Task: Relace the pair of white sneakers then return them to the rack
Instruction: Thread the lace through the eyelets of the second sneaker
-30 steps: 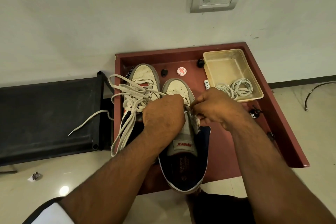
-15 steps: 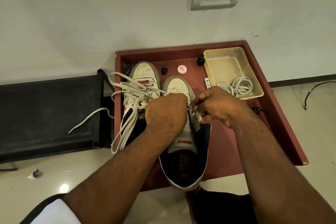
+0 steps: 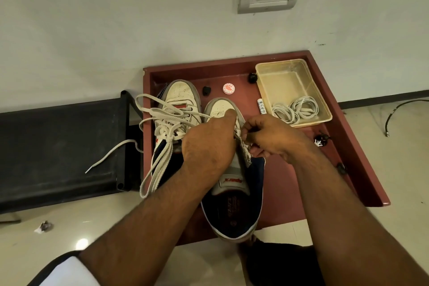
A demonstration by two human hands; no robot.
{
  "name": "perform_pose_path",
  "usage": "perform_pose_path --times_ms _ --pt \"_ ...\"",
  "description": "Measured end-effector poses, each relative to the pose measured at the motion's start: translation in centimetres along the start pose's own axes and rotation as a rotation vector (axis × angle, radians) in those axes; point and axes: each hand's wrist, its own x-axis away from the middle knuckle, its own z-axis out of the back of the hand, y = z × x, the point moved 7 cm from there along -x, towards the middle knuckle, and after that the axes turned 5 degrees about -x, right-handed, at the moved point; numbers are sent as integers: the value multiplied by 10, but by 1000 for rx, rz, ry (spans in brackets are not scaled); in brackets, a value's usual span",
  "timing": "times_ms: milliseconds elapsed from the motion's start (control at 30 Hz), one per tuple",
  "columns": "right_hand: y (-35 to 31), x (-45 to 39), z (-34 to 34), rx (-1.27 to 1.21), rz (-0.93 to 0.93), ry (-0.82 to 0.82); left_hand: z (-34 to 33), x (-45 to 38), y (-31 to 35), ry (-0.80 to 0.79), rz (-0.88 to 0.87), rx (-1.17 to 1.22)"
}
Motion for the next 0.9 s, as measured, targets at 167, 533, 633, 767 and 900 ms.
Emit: perform_pose_path --times_ms 167,533,633,767,900 --pt "20 16 53 42 -78 124 -1 1 -4 -45 39 37" --pt "-14 1 10 324 270 77 1 5 17 -82 -231 34" --pt "-15 -3 13 314 342 200 1 3 14 -118 -225 17" --pt "-11 -3 9 339 381 151 3 6 16 -101 -222 38" --pt "0 6 17 371 335 167 2 5 8 -97 -140 36"
